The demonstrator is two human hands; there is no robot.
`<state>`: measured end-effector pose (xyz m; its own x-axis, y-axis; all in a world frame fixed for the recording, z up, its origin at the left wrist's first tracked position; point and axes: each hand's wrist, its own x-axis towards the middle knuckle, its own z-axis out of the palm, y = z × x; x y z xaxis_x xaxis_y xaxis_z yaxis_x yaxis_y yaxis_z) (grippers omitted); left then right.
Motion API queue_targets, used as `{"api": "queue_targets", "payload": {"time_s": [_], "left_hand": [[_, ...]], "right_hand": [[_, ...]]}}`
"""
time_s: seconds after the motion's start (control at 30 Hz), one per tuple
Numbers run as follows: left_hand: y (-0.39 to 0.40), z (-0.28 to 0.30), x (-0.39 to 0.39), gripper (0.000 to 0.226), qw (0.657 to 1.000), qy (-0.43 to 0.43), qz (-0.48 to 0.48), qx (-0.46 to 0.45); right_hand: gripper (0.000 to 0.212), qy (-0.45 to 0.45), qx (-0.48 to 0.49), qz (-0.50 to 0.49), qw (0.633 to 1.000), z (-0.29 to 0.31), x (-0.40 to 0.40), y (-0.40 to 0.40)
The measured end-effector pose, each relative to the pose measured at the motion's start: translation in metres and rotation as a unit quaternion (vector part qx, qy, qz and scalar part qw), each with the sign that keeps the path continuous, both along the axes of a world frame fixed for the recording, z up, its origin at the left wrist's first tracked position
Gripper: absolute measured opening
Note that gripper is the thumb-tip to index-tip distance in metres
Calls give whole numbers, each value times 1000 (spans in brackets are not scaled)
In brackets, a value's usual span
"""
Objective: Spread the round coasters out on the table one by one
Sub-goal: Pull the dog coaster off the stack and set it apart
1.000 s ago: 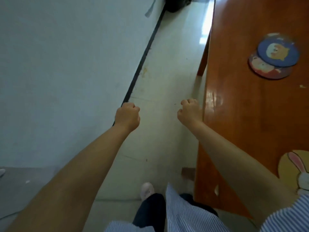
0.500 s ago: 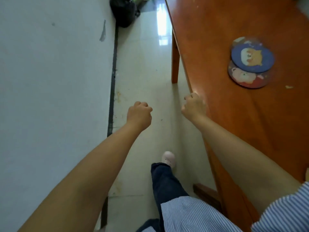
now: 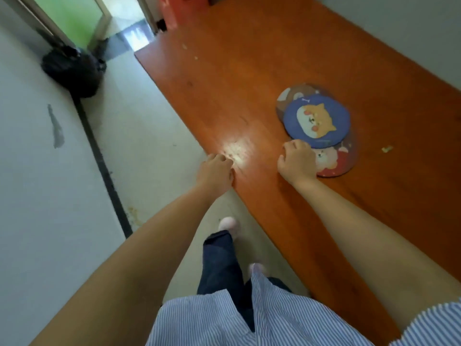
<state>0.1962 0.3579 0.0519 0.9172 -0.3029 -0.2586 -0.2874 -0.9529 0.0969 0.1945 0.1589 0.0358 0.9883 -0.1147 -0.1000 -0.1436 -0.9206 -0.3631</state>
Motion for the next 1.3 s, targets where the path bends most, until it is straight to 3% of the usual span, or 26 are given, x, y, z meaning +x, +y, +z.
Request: {"api": "queue_targets", "payload": {"time_s": [0.17,0.33,0.43,0.53,0.7,0.8,0.9,1.1,1.2,1.3], "left_hand": [[-35,-21,83,31,994,1,-108,-23],[-53,-40,138,30,974,2,-219,-63],[-60,-45,162,25,964,-2,-241,-107],[-70,-44,176,24,964,43,-217,-150],[-90,-29,194,26,953,139,-104,-247],[-105,-21,201,20,919,247,6,-306],[-116,-19,201,37,890,320,64,-317],[-127,-18,184,48,905,317,64,-276],[-125,-17,173,37,899,341,50,-270],[-117,-13,165,27,918,304,-9,-255]], "right_hand": [[37,6,-20,-121,992,-12,37,-30],[40,53,-55,-167,983,-15,57,-24],[28,-16,-56,-173,983,-17,52,-16],[10,-96,-76,-147,982,-18,45,-14],[5,-146,-32,-105,983,-15,47,-25],[7,-152,-21,-48,987,-8,41,-33],[10,-137,-6,-19,990,-5,26,-38],[8,-101,21,2,995,-7,-5,-40],[13,-88,32,10,996,-6,-10,-47],[36,-40,47,-165,984,-7,-2,-57]]}}
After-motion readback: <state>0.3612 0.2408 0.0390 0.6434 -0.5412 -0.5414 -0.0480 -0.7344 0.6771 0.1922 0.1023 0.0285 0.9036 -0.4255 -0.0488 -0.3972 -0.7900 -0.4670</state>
